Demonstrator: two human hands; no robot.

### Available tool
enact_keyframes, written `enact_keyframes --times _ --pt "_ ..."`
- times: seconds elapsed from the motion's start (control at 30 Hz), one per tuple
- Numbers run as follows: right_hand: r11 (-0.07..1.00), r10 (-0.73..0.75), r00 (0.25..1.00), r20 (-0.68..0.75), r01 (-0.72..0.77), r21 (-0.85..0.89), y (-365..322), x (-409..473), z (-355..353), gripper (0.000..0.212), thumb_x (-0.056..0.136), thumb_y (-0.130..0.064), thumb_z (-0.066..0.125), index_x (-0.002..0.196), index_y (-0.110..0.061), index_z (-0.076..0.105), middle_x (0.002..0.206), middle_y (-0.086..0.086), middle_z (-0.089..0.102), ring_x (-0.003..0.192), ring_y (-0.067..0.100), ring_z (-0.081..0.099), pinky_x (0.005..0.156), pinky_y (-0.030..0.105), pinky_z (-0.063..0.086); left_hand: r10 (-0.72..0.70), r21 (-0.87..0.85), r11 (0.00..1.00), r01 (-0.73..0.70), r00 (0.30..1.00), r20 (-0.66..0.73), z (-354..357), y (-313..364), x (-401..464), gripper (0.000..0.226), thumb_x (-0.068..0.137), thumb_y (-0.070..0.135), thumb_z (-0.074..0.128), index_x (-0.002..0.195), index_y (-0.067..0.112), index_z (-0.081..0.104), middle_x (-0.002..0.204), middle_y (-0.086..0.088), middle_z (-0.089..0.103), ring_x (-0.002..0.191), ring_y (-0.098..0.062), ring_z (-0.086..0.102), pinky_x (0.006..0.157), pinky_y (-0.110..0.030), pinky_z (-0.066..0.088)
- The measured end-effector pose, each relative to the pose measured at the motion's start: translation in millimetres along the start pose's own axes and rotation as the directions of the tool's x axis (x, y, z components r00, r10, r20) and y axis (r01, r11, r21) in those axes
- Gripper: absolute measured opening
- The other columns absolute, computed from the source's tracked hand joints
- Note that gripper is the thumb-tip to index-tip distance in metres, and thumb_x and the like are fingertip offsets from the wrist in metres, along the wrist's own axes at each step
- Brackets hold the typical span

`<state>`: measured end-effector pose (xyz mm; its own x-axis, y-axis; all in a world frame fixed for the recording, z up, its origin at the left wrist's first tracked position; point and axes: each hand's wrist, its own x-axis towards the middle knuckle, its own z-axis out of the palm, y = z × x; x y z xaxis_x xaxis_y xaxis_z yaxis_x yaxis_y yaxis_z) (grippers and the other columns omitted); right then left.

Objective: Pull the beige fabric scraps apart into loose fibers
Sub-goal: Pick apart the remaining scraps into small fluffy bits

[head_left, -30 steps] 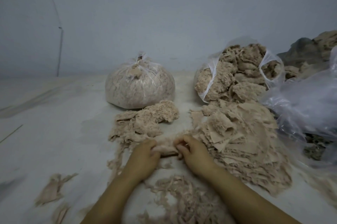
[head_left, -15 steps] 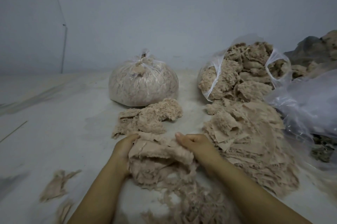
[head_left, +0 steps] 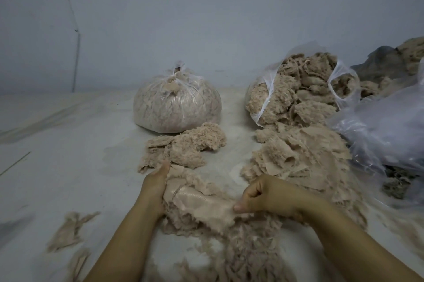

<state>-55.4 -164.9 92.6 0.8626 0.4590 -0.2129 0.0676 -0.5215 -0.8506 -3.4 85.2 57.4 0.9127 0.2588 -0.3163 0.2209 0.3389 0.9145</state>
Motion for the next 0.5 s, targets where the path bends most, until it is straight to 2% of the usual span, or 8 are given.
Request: enact_keyframes --times 0.07,0.13,0.2,0.27,0.33,0.4,0.43,0.5 --pt "1.000 -0.003 0.994 -0.106 0.003 -0.003 1 -2 -2 0.041 0.069 -0.053 0.076 0.053 -0.017 0.062 0.055 0.008 0.042 0.052 0.023 0.031 0.056 0.031 0.030 0.019 -0.011 1.000 -0.019 0.999 -0.026 2 -1 1 0.026 0.095 0.032 0.055 0.088 0.009 0.065 0.068 -0.009 0.072 0.067 -0.026 0.068 0.059 -0.032 0.052" --pt "0.997 0.002 0.975 -0.222 0.017 0.081 4 -2 -1 0.045 0.072 -0.047 0.075 0.048 -0.017 0.052 0.049 0.003 0.038 0.044 0.018 0.032 0.049 0.024 0.033 0.037 -0.017 0.999 -0.038 0.996 -0.077 0 -1 2 0.025 0.095 0.034 0.054 0.088 0.013 0.064 0.073 -0.009 0.071 0.070 -0.026 0.067 0.059 -0.031 0.051" --pt "0.988 0.017 0.954 -0.300 0.031 0.153 6 -1 2 0.045 0.067 -0.050 0.074 0.046 -0.017 0.051 0.045 0.001 0.039 0.040 0.015 0.030 0.045 0.022 0.030 0.053 0.003 0.999 -0.053 0.989 -0.141 -2 -2 5 0.025 0.095 0.036 0.054 0.087 0.014 0.063 0.077 -0.010 0.069 0.070 -0.026 0.066 0.057 -0.030 0.050" --pt "0.987 0.011 0.940 -0.341 0.044 0.152 6 0 7 0.044 0.063 -0.054 0.072 0.049 -0.015 0.058 0.052 0.010 0.045 0.045 0.018 0.031 0.047 0.023 0.031 0.078 0.014 0.997 -0.077 0.982 -0.171 -3 -5 9 0.027 0.096 0.034 0.052 0.096 0.011 0.065 0.086 -0.012 0.069 0.076 -0.028 0.067 0.063 -0.032 0.053" --pt "0.984 -0.003 0.931 -0.365 0.068 0.166 7 0 11 0.043 0.068 -0.048 0.074 0.050 -0.014 0.056 0.053 0.011 0.046 0.047 0.019 0.033 0.051 0.027 0.034 0.119 0.025 0.993 -0.116 0.968 -0.220 -6 -7 14 0.032 0.098 0.028 0.048 0.113 0.005 0.063 0.103 -0.014 0.068 0.092 -0.031 0.065 0.077 -0.035 0.052" --pt "0.961 -0.012 0.908 -0.419 0.126 0.246 12 -1 9 0.040 0.078 -0.031 0.075 0.047 -0.018 0.053 0.049 0.004 0.045 0.052 0.021 0.039 0.059 0.036 0.039 0.178 0.097 0.983 -0.155 0.931 -0.318 -13 -6 19 0.037 0.100 0.025 0.042 0.121 0.000 0.058 0.119 -0.019 0.062 0.108 -0.035 0.059 0.093 -0.040 0.048" --pt "0.949 -0.019 0.895 -0.445 0.156 0.274 15 -1 8 0.036 0.081 -0.023 0.073 0.049 -0.017 0.058 0.049 0.002 0.048 0.056 0.022 0.043 0.063 0.037 0.041 0.234 0.165 0.968 -0.187 0.910 -0.342 -16 -7 22 0.037 0.100 0.025 0.041 0.120 -0.002 0.058 0.122 -0.021 0.060 0.112 -0.036 0.056 0.099 -0.042 0.045" --pt "0.960 -0.052 0.892 -0.449 0.169 0.223 17 -2 9 0.026 0.084 -0.017 0.071 0.059 -0.017 0.068 0.052 -0.001 0.053 0.057 0.019 0.046 0.061 0.032 0.040 0.374 0.382 0.888 -0.257 0.886 -0.273 -16 -9 22 0.034 0.099 0.023 0.043 0.115 -0.003 0.059 0.121 -0.022 0.059 0.113 -0.036 0.054 0.101 -0.041 0.041"
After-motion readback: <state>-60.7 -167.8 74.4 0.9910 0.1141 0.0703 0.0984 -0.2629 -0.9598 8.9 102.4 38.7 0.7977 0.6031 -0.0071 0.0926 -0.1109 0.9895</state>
